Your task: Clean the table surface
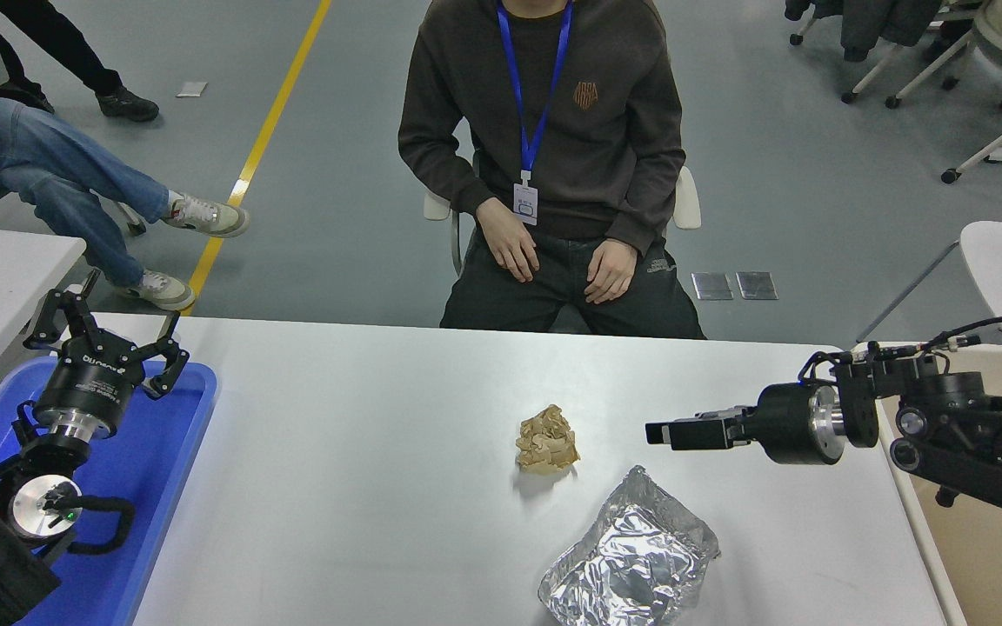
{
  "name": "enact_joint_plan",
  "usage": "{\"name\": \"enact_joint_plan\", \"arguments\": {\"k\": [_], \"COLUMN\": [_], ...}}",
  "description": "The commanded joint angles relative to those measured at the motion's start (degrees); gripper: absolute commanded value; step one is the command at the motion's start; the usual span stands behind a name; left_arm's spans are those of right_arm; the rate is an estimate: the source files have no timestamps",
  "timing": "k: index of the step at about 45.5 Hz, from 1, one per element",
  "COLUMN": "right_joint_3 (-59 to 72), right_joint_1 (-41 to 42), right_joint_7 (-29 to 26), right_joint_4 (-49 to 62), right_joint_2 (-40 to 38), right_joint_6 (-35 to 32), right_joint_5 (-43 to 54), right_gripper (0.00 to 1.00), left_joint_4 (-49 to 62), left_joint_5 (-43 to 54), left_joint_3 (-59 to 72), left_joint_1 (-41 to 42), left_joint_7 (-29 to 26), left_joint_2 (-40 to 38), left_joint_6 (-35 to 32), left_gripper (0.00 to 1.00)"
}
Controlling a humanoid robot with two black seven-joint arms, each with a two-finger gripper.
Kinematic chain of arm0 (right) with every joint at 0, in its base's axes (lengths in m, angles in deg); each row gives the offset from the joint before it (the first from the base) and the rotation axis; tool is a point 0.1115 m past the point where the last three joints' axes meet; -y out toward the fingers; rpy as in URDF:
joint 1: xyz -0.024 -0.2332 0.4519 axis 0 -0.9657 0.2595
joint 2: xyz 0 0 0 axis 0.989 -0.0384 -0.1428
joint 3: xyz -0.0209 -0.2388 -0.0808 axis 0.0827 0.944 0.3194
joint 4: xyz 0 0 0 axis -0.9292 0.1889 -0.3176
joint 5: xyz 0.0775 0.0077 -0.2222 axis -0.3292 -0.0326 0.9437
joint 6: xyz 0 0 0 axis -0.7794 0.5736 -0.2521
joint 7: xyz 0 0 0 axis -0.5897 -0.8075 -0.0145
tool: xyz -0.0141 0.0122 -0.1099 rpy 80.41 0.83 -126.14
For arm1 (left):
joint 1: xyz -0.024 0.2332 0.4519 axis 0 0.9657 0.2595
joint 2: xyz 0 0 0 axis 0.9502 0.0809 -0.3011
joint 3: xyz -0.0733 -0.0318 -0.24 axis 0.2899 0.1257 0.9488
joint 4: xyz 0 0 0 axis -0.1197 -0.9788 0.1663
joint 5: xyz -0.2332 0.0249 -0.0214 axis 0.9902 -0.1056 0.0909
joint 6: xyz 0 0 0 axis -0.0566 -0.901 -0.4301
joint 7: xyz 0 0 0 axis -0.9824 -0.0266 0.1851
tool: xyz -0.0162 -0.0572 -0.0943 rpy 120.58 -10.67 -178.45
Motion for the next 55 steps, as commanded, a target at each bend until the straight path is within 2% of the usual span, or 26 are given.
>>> {"name": "enact_joint_plan", "arguments": {"k": [1, 5, 21, 44, 55], "right_joint_3": [2.3, 3.6, 8.0, 8.2, 8.1], "right_joint_1": [-1.4, -2.5, -2.5, -7.4, -9.3], "right_joint_7": [-6.0, -6.7, -6.6, -6.1, -5.8], "right_joint_4": [-0.8, -0.9, -0.4, 5.5, 6.1], "right_joint_2": [0.9, 1.1, 4.1, 6.8, 7.5], "right_joint_6": [5.3, 7.6, 8.3, 16.3, 17.2], "right_joint_5": [11.3, 13.2, 13.5, 13.9, 13.8], "right_gripper": [1.0, 1.0, 1.0, 1.0, 0.99], "left_joint_4": [0.0, 0.0, 0.0, 0.0, 0.0], "left_joint_5": [0.0, 0.0, 0.0, 0.0, 0.0], "left_joint_3": [0.0, 0.0, 0.0, 0.0, 0.0], "left_joint_1": [0.0, 0.0, 0.0, 0.0, 0.0], "left_joint_7": [0.0, 0.0, 0.0, 0.0, 0.0], "left_joint_2": [0.0, 0.0, 0.0, 0.0, 0.0], "left_joint_6": [0.0, 0.0, 0.0, 0.0, 0.0], "left_gripper": [1.0, 1.0, 1.0, 1.0, 1.0]}}
